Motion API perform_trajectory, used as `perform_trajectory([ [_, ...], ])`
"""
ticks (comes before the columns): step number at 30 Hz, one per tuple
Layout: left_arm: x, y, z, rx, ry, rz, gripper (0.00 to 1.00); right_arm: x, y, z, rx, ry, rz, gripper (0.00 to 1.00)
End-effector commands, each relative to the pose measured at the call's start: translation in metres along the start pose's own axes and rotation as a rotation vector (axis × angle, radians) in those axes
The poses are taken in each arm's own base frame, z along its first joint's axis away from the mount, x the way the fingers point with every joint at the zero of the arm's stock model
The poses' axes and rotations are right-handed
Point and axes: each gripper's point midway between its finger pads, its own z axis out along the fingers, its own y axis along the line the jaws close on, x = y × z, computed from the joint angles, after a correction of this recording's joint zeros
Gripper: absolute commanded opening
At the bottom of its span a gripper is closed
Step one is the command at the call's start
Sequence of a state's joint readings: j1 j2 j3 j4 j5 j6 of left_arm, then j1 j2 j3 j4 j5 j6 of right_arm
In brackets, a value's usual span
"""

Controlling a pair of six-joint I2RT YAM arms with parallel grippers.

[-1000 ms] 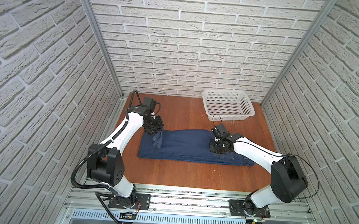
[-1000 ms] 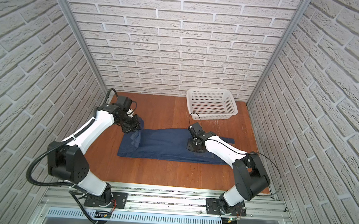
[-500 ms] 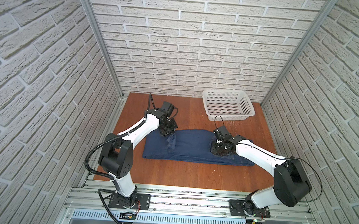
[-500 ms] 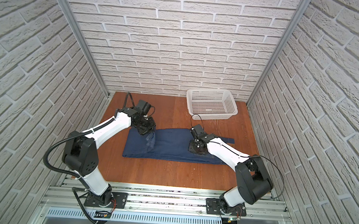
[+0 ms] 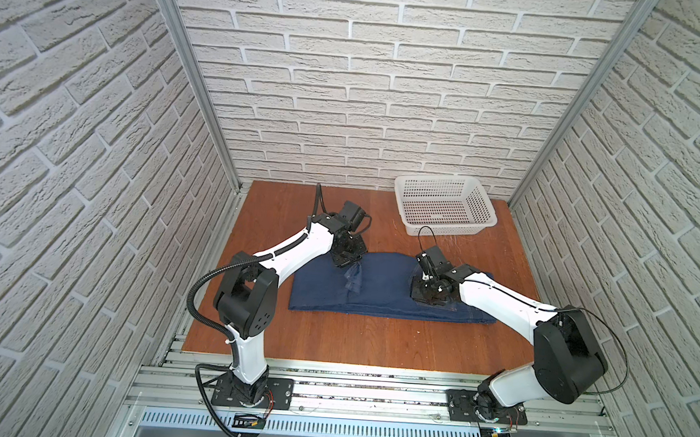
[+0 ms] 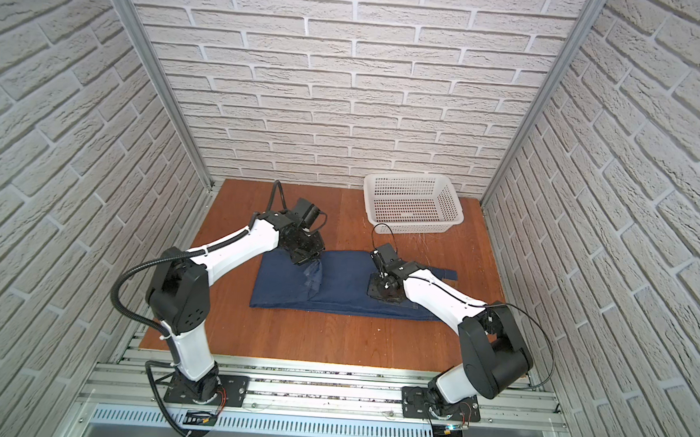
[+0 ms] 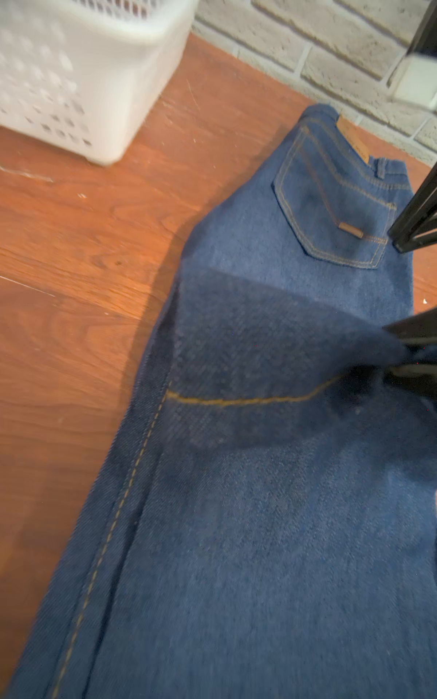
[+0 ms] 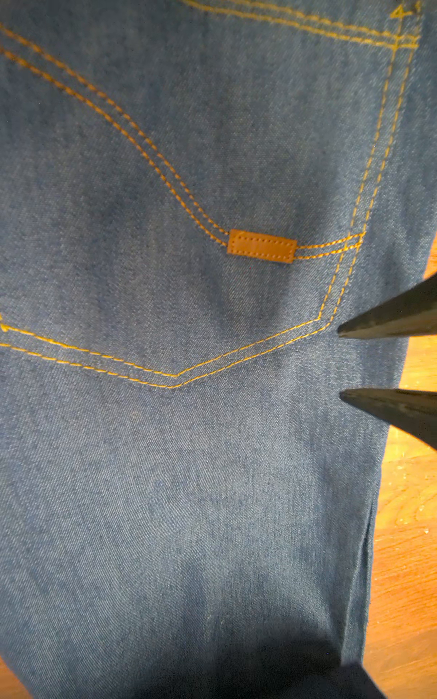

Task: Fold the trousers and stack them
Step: 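Fold the hem end toward the right gripper with left while right pins, then open the left gripper to release the hem and draw it back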

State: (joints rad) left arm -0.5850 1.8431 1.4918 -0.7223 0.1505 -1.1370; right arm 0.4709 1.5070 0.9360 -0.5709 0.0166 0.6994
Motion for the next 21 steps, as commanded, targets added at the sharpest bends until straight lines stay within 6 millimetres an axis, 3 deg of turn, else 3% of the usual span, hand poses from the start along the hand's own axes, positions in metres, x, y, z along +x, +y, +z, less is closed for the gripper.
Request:
perform_trajectory([
  [1, -0.003, -0.008, 0.011, 0.01, -0.007, -0.008, 0.0, -0.002, 0.001, -0.002, -0.014, -0.012, 0.005, 0.26],
  [7, -0.001, -0.01, 0.015, -0.003, 0.011, 0.003, 0.03, -0.002, 0.0, -0.002, -0.008, -0.011, 0.002, 0.26],
  [10, -0.003, -0.014, 0.012, -0.011, 0.001, 0.022, 0.28, -0.004, 0.001, -0.003, -0.009, -0.014, 0.001, 0.26],
  [13, -0.004, -0.027, 0.005, 0.02, -0.003, 0.058, 0.45, -0.005, 0.002, -0.003, -0.008, -0.015, 0.002, 0.26],
  [18, -0.009, -0.065, -0.025, 0.139, -0.051, 0.156, 0.62, -0.01, 0.005, -0.009, -0.011, -0.028, -0.005, 0.26],
  [21, -0.018, -0.064, -0.053, 0.14, -0.121, 0.201, 0.66, -0.015, 0.009, -0.015, -0.023, -0.045, -0.02, 0.27],
])
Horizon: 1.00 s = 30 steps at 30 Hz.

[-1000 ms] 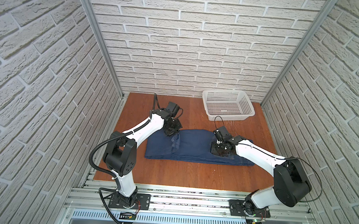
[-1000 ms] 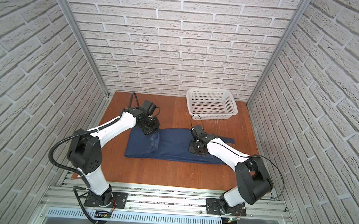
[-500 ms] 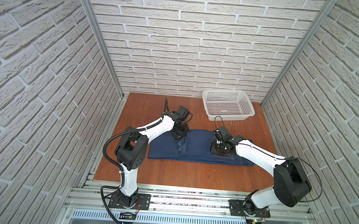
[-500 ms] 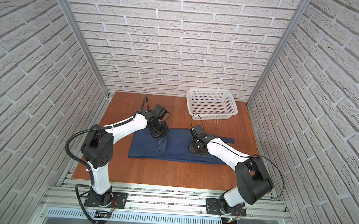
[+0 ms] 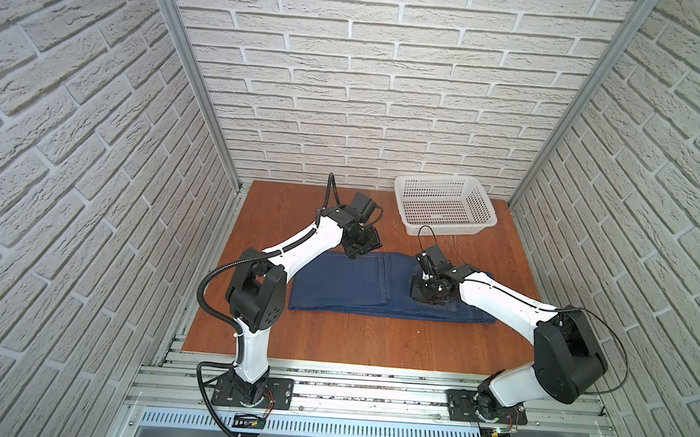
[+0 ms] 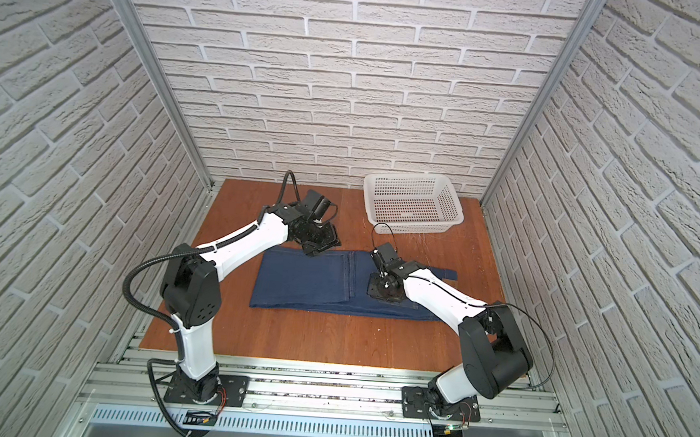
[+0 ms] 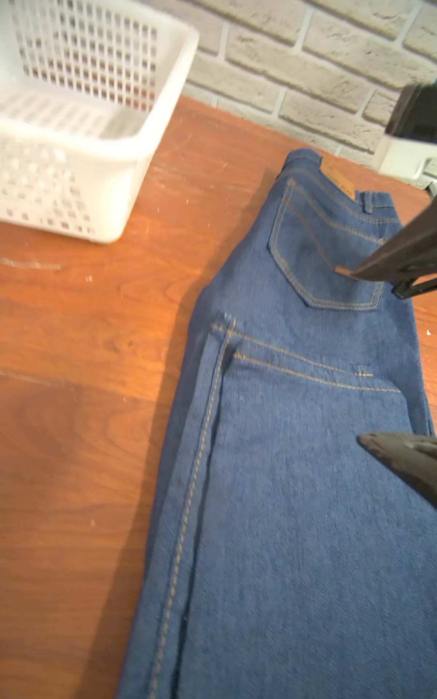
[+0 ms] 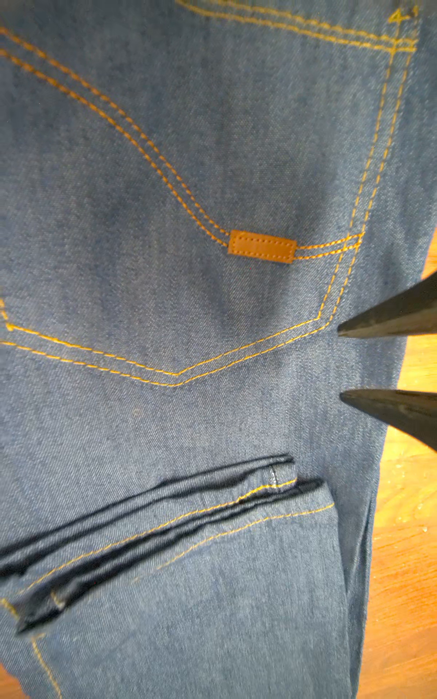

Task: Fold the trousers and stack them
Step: 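Open the left gripper to release the hem and draw it back, then move right gripper to the waistband end while left moves to the folded end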

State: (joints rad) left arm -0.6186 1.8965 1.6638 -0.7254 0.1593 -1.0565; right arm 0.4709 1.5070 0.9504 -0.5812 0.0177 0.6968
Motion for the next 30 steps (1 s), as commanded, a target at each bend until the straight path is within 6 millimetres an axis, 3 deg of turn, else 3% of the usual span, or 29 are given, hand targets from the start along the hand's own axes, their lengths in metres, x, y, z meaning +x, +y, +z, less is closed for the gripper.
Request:
perform_trajectory([
  [1, -0.013, -0.007, -0.042, 0.012, -0.097, 0.091, 0.67, -0.014, 0.01, -0.015, -0.029, -0.048, -0.028, 0.27],
  [3, -0.018, 0.012, -0.055, -0.036, -0.13, 0.109, 0.71, -0.017, 0.018, -0.02, -0.055, -0.063, -0.05, 0.29],
  [11, -0.026, 0.133, -0.083, -0.172, -0.136, 0.058, 0.83, -0.019, 0.058, -0.025, -0.118, -0.069, -0.115, 0.3],
  [17, -0.024, 0.193, -0.089, -0.153, -0.081, 0.038, 0.84, -0.018, 0.071, -0.021, -0.119, -0.058, -0.105, 0.31],
  [23, -0.017, 0.229, -0.076, -0.135, -0.004, -0.014, 0.87, -0.021, 0.056, -0.024, -0.066, -0.07, -0.089, 0.31],
  [24, -0.016, 0.232, -0.073, -0.123, 0.011, -0.026, 0.97, -0.022, 0.051, -0.024, -0.053, -0.07, -0.081, 0.3],
  [30, -0.011, 0.237, -0.056, -0.1, 0.048, -0.027, 0.98, -0.034, -0.001, -0.023, 0.0, -0.071, 0.03, 0.3],
])
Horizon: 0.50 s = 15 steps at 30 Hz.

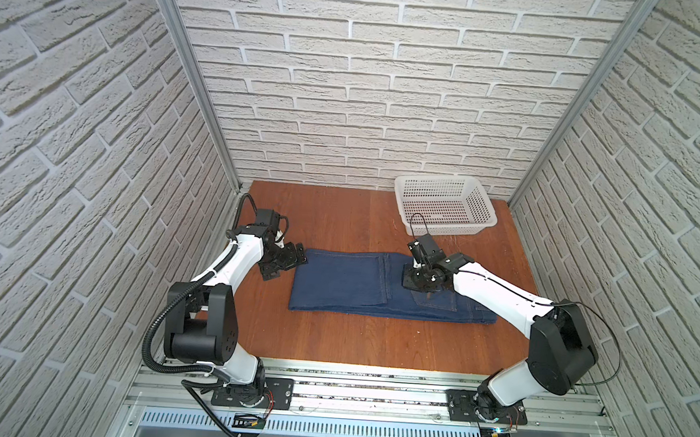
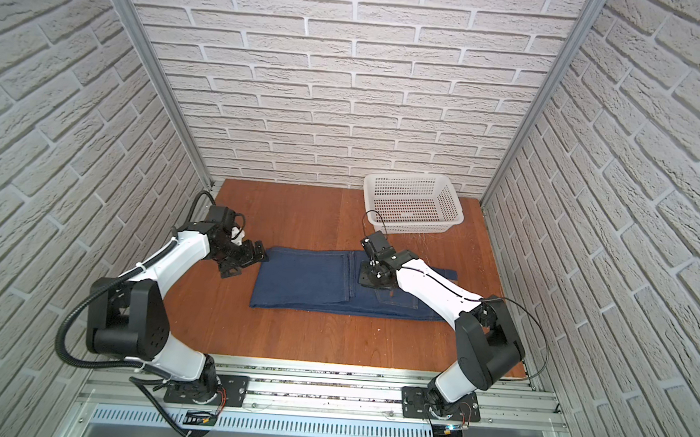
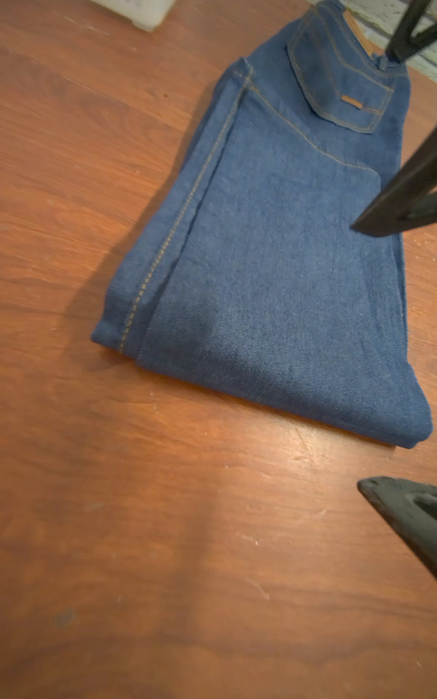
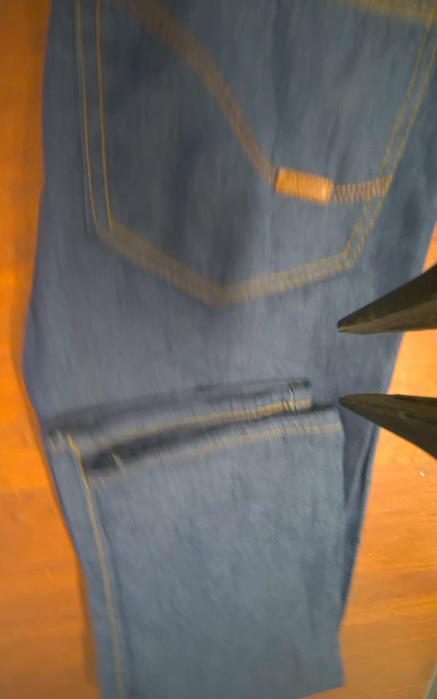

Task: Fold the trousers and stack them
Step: 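Move right gripper to the waistband end while left moves to the folded end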

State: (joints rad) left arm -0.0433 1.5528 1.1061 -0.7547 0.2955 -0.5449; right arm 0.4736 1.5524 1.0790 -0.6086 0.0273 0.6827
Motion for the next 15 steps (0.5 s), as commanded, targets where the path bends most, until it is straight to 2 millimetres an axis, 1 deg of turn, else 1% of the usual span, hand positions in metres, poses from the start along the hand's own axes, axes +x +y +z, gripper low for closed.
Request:
perform_trajectory([
  [1, 0.002, -0.003, 0.009, 0.043, 0.02, 0.033, 0.98, -0.008, -0.034, -0.012, 0.038, -0.029, 0.064, 0.29],
  [5, 0.003, 0.001, 0.017, 0.043, 0.021, 0.037, 0.98, -0.017, -0.068, -0.018, 0.053, -0.04, 0.134, 0.29],
  [10, 0.011, 0.002, 0.031, 0.072, 0.052, 0.03, 0.97, -0.023, -0.108, -0.016, 0.006, -0.024, 0.286, 0.29],
  [13, 0.013, 0.001, 0.035, 0.09, 0.065, 0.033, 0.96, -0.024, -0.124, -0.017, -0.006, -0.025, 0.341, 0.29],
  [15, 0.015, 0.0, 0.036, 0.095, 0.07, 0.036, 0.96, -0.024, -0.132, -0.017, -0.006, -0.028, 0.36, 0.29],
])
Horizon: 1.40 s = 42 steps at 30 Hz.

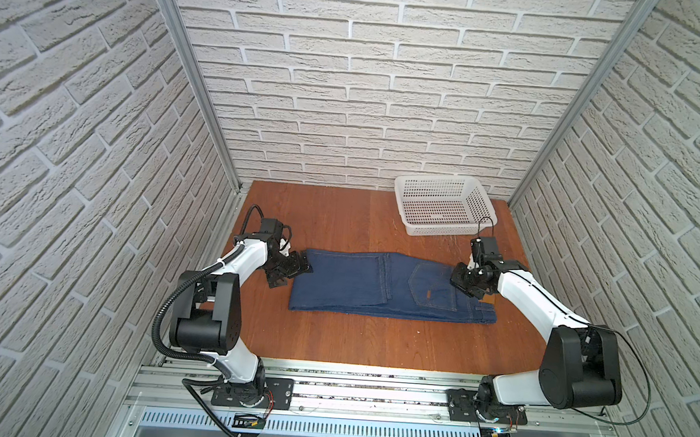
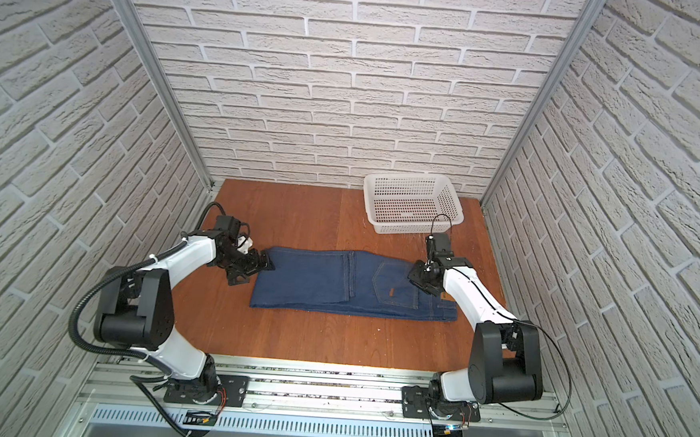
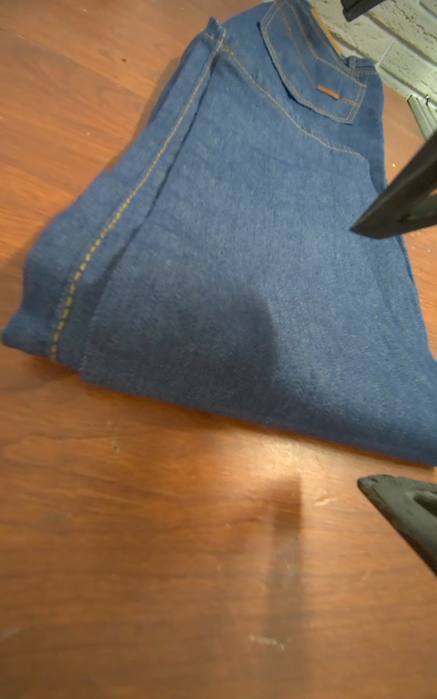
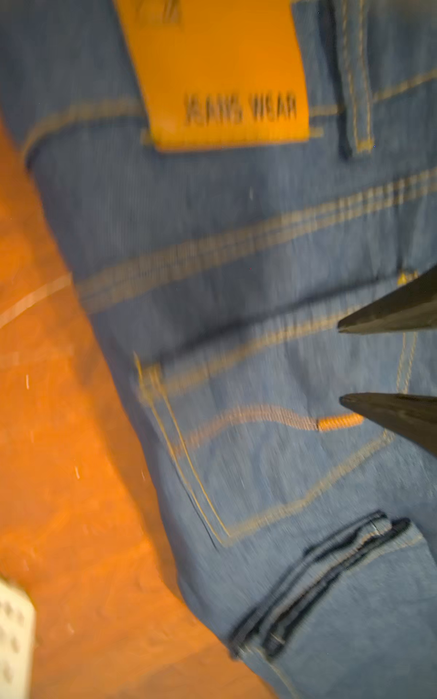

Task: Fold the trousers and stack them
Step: 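Move right gripper to the waistband end while left moves to the folded end, then grip the waistband edge with the right gripper while left grips the folded end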

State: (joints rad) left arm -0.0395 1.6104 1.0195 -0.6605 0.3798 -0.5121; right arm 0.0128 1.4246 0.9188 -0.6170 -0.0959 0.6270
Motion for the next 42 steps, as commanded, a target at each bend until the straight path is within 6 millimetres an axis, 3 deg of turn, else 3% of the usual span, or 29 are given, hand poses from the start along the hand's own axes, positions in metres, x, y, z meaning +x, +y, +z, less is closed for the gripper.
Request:
perform_trajectory([
  [1, -0.001, -0.002, 0.004, 0.035, -0.001, 0.023, 0.96, -0.001, 0.003, -0.005, -0.066, -0.004, -0.001, 0.29],
  [15, 0.003, 0.01, 0.02, 0.05, 0.073, 0.006, 0.89, 0.007, -0.014, 0.007, -0.079, 0.04, 0.05, 0.28],
  [25, 0.004, -0.007, 0.032, 0.169, 0.145, -0.012, 0.85, 0.018, -0.018, 0.018, -0.086, 0.081, 0.074, 0.27],
  [42, 0.017, -0.011, 0.039, 0.205, 0.202, -0.034, 0.71, 0.024, -0.018, 0.029, -0.095, 0.114, 0.096, 0.27],
])
